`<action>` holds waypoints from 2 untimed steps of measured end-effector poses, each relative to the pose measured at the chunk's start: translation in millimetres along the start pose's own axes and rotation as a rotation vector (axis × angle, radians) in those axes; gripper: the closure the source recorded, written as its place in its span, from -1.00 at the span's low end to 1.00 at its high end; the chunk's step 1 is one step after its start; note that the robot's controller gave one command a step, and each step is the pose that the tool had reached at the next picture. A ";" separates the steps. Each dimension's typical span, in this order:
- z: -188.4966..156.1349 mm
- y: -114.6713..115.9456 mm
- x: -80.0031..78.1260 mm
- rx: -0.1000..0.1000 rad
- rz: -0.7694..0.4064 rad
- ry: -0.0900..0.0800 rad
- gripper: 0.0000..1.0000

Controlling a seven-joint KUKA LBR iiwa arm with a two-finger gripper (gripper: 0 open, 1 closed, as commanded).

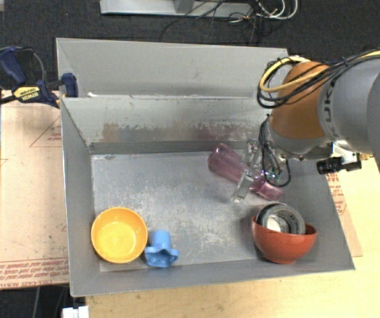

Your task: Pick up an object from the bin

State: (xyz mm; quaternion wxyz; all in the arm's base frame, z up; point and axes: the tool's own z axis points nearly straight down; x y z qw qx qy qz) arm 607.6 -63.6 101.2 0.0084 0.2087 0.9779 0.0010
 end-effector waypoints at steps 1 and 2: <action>32.0 11.6 -13.6 0.000 0.092 -0.001 -1.00; 31.6 28.0 -12.2 -0.002 0.185 -0.004 1.00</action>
Offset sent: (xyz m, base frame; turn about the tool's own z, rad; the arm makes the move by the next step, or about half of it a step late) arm 0.0226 0.0198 -0.0312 0.1888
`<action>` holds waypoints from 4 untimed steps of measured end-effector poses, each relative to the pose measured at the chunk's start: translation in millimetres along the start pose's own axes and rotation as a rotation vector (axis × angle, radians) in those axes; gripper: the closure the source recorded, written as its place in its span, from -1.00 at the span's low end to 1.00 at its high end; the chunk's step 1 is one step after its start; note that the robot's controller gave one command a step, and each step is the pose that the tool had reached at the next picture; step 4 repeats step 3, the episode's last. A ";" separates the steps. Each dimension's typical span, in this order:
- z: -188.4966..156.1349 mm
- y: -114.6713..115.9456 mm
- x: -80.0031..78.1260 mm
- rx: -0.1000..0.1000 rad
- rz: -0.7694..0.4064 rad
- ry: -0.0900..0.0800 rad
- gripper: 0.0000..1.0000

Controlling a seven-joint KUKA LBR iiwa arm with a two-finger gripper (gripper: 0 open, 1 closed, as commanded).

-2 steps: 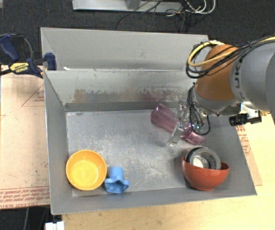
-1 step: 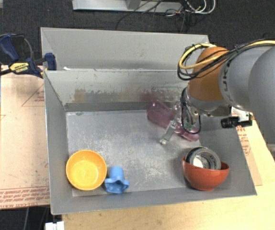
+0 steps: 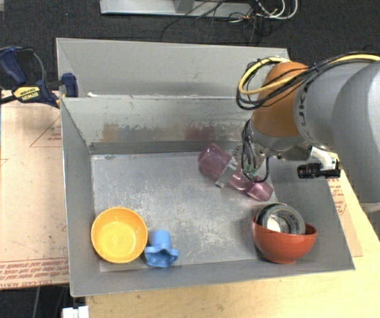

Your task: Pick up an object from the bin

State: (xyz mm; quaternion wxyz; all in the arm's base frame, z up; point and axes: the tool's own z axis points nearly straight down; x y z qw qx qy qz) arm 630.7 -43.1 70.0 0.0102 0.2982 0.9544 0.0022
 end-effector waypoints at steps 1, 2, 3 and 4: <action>-0.3 -0.2 0.0 0.001 0.000 0.000 1.00; -36.9 -1.0 1.6 0.004 -0.001 0.008 1.00; -74.4 0.5 -1.0 0.001 -0.002 0.002 1.00; -74.4 0.5 -1.0 0.001 -0.002 0.002 1.00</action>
Offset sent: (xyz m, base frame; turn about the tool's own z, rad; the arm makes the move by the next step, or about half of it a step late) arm 0.0000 -0.0001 0.0737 -0.0002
